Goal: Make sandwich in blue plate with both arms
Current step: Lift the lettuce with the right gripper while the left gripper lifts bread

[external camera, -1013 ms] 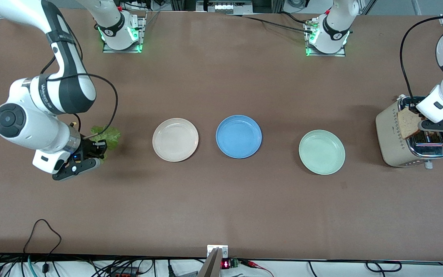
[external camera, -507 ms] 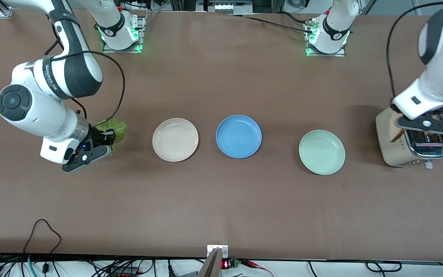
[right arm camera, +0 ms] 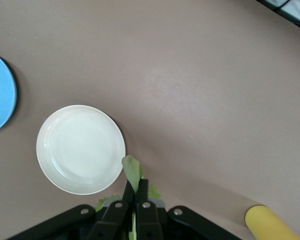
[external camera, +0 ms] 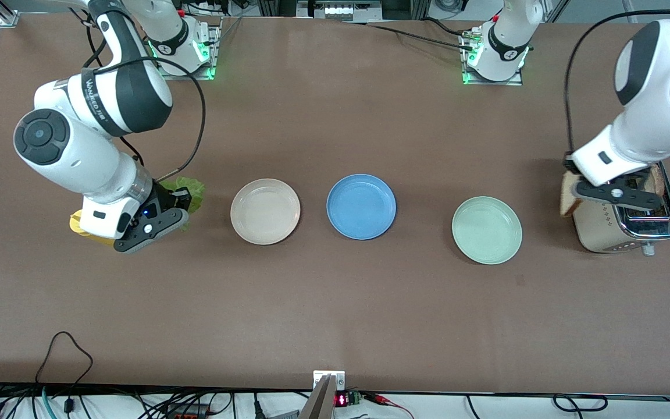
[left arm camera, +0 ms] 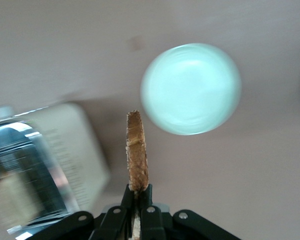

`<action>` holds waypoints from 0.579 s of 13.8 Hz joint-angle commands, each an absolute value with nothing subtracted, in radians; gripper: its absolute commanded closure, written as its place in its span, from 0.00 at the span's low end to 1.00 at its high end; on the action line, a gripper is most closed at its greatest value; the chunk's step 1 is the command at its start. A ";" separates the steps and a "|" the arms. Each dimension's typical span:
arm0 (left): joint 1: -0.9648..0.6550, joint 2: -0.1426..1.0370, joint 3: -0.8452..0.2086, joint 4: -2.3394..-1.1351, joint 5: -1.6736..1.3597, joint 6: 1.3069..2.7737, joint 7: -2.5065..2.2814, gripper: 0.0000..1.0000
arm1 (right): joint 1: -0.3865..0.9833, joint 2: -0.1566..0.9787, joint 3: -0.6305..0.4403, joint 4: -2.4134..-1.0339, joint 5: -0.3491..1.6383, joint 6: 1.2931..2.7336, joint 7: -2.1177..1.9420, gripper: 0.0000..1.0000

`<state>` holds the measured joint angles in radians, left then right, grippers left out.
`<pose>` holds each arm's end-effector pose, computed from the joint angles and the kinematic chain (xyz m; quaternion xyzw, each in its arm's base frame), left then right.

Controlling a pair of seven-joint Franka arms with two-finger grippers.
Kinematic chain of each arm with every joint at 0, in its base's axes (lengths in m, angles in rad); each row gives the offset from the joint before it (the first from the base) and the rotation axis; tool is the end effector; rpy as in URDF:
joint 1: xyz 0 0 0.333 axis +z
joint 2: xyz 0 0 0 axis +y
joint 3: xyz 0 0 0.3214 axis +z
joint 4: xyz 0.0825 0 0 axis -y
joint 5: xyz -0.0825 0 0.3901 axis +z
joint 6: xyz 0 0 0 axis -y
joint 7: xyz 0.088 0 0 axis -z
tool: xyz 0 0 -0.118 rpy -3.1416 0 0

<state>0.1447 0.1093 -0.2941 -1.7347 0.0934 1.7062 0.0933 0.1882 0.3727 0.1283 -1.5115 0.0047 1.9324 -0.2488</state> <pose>0.5811 -0.0715 0.4915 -0.9888 0.1302 0.0655 0.0318 0.6531 0.2023 0.4487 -0.9613 -0.2732 -0.0247 0.0262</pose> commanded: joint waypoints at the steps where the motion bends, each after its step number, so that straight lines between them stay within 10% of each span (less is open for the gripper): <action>1: 0.137 0.141 -0.302 -1.698 -0.145 1.765 0.054 0.99 | 0.209 0.370 0.127 -1.486 0.025 1.911 -0.264 1.00; 8: 0.137 0.287 -0.321 -1.695 -0.621 1.859 0.105 1.00 | 0.267 0.373 0.127 -1.480 0.026 1.927 -0.261 1.00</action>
